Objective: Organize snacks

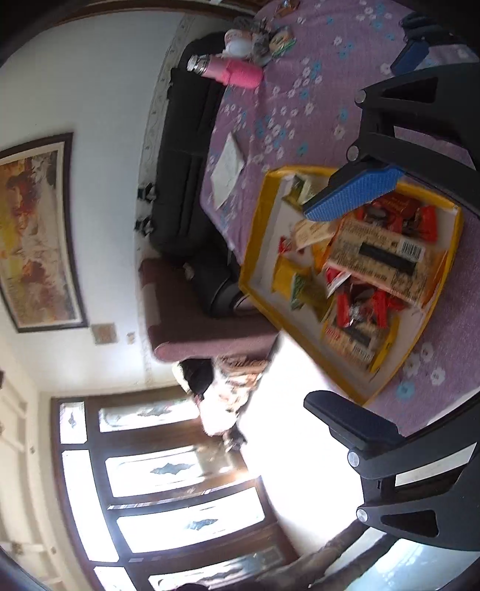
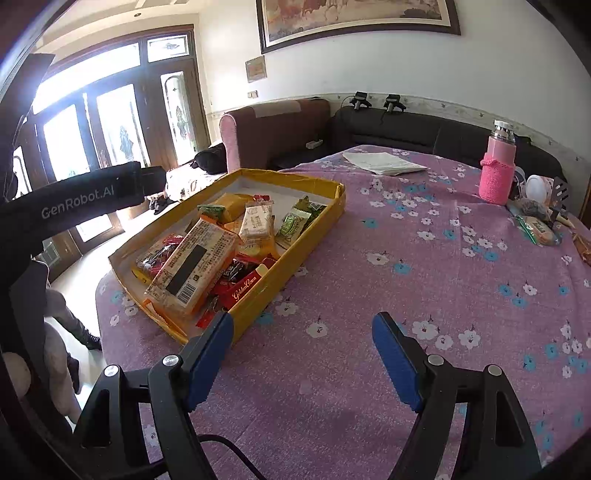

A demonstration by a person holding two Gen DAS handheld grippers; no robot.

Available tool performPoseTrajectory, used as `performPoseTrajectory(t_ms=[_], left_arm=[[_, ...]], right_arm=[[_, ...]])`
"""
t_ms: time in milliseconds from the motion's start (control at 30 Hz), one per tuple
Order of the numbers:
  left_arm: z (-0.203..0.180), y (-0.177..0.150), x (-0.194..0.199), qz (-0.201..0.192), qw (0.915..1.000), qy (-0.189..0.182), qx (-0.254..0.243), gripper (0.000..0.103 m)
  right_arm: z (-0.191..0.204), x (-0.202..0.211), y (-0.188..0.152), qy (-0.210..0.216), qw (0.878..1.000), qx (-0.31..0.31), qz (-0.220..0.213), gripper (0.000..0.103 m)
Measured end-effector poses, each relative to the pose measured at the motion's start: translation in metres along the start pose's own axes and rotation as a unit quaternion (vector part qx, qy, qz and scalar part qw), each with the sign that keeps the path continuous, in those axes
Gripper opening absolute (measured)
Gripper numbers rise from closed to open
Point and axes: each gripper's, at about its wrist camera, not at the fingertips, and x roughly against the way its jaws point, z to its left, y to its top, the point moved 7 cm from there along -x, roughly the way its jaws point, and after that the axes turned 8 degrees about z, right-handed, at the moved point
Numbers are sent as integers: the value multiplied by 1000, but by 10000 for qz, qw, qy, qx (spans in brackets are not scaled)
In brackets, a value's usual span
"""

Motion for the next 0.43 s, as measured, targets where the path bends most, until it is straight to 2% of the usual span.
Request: performPoseTrajectory(t_ms=[67,100,133,167,233,433], left_arm=[[1,6,24,-499,9987,92,-73,97],[-1,6,33,-696,9975,-30,-97,103],[-4,5,38,-758,9969,-195,-76,103],[-9,5,38,-668,9971,-346,-108,103],[-23,-1,30,-226,9965,-758,-287,103],[-51,-22,12,577,9885,-1316,-465,103]], right_arm=[[-3,10,2,-36,9999,24,-133,79],[-5,13,2,-61,9998,36,-166,79],[-7,16,3,-94,9998,28,-185,80],[-10,19,3,-103,9998,17,-190,80],[-14,22,3,-110,9998,-10,-193,80],[-27,38,0,-71,9995,-172,-248,80]])
